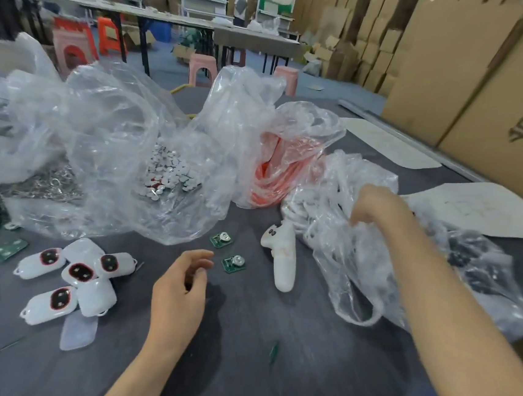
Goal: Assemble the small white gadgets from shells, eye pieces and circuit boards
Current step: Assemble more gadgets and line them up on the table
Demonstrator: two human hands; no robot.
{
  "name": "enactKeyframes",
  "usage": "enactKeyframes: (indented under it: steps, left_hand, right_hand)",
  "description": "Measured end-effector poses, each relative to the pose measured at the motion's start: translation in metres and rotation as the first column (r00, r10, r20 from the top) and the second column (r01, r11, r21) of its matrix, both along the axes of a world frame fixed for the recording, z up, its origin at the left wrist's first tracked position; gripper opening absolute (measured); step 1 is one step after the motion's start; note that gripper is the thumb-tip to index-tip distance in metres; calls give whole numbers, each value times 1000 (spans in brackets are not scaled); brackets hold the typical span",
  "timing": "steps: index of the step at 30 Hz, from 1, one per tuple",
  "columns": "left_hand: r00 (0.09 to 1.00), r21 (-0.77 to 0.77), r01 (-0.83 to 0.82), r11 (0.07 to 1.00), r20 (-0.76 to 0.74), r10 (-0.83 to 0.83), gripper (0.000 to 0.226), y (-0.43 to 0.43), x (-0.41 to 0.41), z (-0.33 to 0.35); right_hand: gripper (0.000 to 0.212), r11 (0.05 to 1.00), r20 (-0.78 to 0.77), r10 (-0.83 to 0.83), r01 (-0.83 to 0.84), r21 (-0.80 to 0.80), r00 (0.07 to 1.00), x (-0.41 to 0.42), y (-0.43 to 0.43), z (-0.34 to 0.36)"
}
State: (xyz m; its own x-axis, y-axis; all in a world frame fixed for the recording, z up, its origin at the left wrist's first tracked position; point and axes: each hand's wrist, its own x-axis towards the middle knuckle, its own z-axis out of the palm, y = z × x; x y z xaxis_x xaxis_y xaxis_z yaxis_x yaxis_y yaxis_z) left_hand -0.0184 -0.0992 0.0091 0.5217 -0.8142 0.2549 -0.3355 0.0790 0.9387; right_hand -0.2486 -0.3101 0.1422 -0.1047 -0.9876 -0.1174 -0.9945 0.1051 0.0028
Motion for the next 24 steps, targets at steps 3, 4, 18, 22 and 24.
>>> enactKeyframes:
  steps: [3,4,18,22,24]
  left_hand:
    - [1000,10,-3,1000,-26,3,36,1,0,1]
    - [999,16,-1,1000,-33,2,35,1,-1,2]
    - [999,64,31,997,-9,-31,37,0,-1,1]
    - [999,63,38,997,-1,-38,39,0,-1,1]
    - [999,62,36,997,12,-37,39,0,-3,1]
  right_hand:
    - [33,993,131,104,-95,-75,986,9,-8,6]
    - [31,993,281,111,-92,-79,953,12,-12,7]
    - [12,982,204,176,-185,29,963,29,-35,-51]
    - [25,978,296,201,-207,-11,934,23,-45,-57]
    - [16,971,355,233,-236,-36,905,18,-47,-58]
